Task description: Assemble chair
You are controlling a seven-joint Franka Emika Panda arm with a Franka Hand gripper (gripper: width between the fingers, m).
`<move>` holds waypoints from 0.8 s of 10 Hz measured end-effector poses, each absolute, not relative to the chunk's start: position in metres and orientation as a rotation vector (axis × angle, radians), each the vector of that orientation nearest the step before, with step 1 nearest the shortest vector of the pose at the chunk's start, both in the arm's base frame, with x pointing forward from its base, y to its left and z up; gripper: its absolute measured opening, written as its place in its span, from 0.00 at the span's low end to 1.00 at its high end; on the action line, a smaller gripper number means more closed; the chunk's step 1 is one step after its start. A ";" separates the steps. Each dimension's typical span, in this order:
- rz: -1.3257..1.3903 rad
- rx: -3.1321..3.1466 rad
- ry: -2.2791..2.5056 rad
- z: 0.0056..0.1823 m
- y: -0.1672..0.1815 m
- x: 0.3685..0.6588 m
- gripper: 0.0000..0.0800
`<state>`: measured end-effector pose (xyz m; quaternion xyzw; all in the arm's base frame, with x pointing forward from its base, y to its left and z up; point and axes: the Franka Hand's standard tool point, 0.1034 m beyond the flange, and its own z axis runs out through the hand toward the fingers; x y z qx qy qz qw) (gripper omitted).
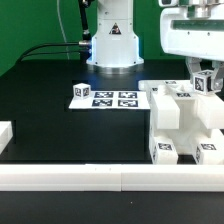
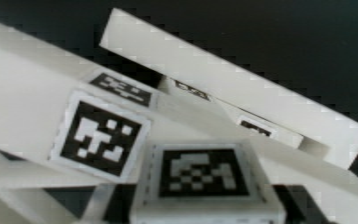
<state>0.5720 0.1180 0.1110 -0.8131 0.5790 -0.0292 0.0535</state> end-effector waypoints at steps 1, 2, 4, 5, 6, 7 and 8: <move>-0.086 -2.443 1.796 0.111 0.118 0.572 0.33; -0.083 -2.417 1.830 0.111 0.118 0.572 0.33; -0.087 -2.456 1.779 0.111 0.118 0.572 0.33; -0.091 -2.492 1.730 0.111 0.117 0.573 0.53; -0.107 -2.594 1.575 0.112 0.112 0.575 0.69; -0.122 -2.731 1.337 0.114 0.109 0.577 0.69; -0.120 -2.840 1.104 0.114 0.112 0.576 0.79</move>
Offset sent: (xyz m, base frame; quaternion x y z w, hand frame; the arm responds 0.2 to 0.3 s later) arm 0.0000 0.0000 0.0000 0.0000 0.0000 -0.0650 0.9979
